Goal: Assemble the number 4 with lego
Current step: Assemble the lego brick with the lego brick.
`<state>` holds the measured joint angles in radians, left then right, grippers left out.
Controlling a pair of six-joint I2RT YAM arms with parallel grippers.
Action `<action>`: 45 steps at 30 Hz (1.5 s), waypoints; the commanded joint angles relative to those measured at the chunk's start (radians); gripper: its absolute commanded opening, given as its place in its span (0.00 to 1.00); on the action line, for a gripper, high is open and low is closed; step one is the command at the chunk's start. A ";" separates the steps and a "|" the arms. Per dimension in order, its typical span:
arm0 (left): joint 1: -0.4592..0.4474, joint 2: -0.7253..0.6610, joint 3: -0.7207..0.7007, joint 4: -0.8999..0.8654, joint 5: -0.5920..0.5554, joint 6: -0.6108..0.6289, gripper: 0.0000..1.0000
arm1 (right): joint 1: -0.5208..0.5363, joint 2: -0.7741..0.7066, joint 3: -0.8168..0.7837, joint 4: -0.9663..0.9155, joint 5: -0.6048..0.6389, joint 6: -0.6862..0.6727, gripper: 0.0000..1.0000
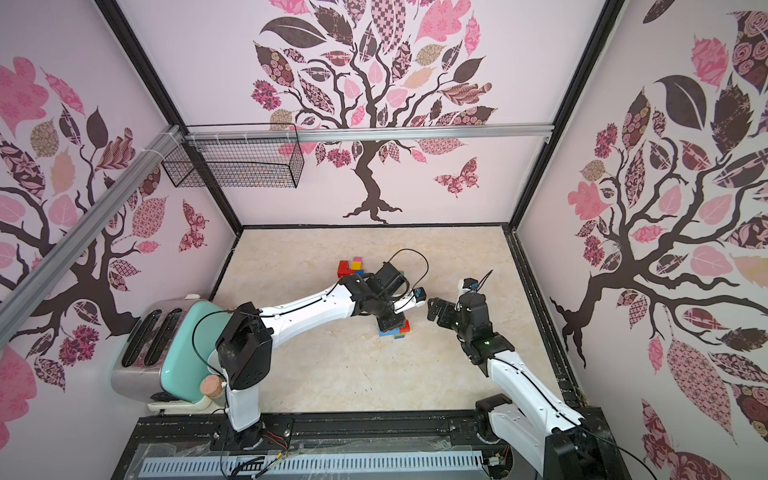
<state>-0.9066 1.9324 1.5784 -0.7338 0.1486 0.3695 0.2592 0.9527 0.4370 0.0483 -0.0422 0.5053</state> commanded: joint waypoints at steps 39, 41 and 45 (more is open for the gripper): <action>0.028 0.103 0.004 0.000 0.083 0.078 0.00 | -0.005 -0.058 0.034 -0.064 0.030 -0.033 1.00; 0.026 0.097 -0.021 0.021 0.072 0.080 0.00 | -0.004 -0.058 0.034 -0.064 0.030 -0.034 1.00; 0.027 0.094 -0.055 0.049 0.054 0.094 0.00 | -0.004 -0.057 0.031 -0.064 0.030 -0.033 0.99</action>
<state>-0.8761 2.0087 1.5745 -0.6922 0.2295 0.4442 0.2592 0.8967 0.4370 -0.0002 -0.0227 0.4892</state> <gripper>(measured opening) 0.317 0.995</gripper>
